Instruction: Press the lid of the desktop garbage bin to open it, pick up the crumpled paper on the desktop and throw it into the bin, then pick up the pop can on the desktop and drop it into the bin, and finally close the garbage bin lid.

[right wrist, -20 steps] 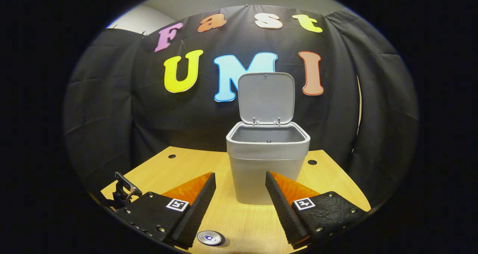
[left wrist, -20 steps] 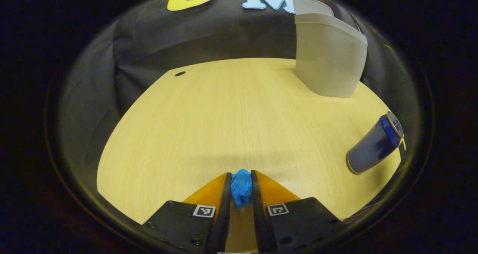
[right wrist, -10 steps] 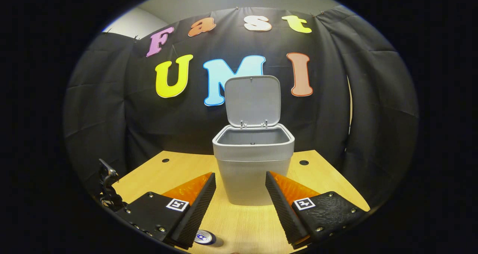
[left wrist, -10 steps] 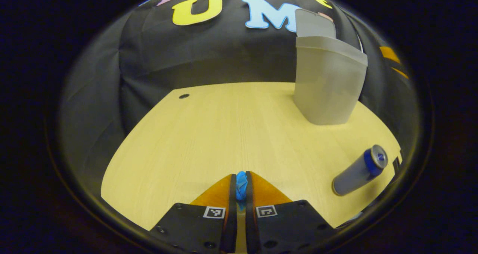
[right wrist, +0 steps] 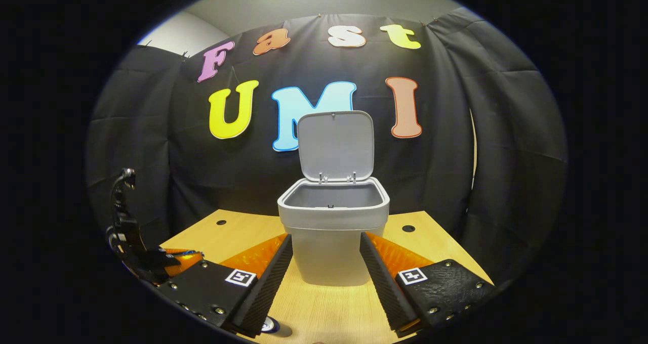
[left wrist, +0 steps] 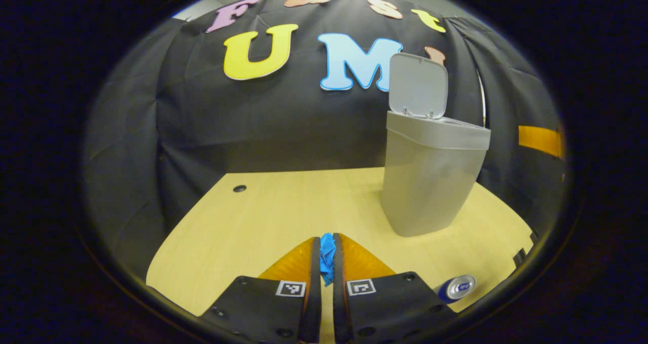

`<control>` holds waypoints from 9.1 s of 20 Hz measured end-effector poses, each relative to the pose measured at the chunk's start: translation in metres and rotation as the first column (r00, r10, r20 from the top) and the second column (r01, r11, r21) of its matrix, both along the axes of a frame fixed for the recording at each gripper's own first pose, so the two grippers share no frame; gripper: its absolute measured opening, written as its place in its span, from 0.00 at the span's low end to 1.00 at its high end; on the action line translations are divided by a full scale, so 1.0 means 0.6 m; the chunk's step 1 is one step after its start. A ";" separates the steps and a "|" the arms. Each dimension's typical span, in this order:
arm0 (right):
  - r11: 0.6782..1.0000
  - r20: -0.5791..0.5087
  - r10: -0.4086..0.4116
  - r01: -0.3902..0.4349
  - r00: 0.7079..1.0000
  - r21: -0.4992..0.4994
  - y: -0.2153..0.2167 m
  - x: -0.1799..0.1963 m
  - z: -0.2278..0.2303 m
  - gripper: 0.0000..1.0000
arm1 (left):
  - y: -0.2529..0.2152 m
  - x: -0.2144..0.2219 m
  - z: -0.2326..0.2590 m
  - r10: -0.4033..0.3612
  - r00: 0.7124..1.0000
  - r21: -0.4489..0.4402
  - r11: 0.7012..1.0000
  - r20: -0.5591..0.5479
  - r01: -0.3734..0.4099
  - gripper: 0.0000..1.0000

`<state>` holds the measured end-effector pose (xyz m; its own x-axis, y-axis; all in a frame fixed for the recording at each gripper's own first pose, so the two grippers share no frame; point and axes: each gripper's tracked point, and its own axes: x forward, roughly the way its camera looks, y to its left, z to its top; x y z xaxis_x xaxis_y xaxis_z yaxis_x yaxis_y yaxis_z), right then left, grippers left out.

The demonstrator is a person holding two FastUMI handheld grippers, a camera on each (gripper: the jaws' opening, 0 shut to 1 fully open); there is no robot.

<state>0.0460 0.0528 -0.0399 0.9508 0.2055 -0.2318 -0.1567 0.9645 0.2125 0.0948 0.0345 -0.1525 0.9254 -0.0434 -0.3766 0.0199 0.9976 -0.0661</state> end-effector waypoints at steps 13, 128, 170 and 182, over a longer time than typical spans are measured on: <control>0.996 0.013 -0.070 0.071 0.997 -0.047 -0.022 0.012 -0.001 0.87 | -0.126 0.147 0.218 -0.091 0.961 -0.086 0.989 0.263 0.118 0.15; 0.996 0.156 0.089 -0.084 0.984 -0.040 0.062 0.110 0.142 0.84 | -0.018 0.025 0.265 0.013 0.930 -0.084 0.996 0.368 0.020 0.95; 0.985 0.176 -0.069 0.096 0.982 -0.146 0.017 0.338 0.289 0.87 | 0.028 0.045 0.256 -0.004 0.929 -0.116 0.992 0.371 0.051 0.95; 0.971 0.134 -0.138 0.161 0.981 -0.176 -0.008 0.475 0.304 0.87 | 0.046 0.085 0.247 -0.008 0.944 -0.127 0.991 0.331 0.052 0.95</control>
<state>0.3309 0.0480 0.1422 0.9905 0.0229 -0.1353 -0.0209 0.9997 0.0161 0.1458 0.0619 -0.0045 0.9940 -0.1017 -0.0405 0.0928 0.9790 -0.1817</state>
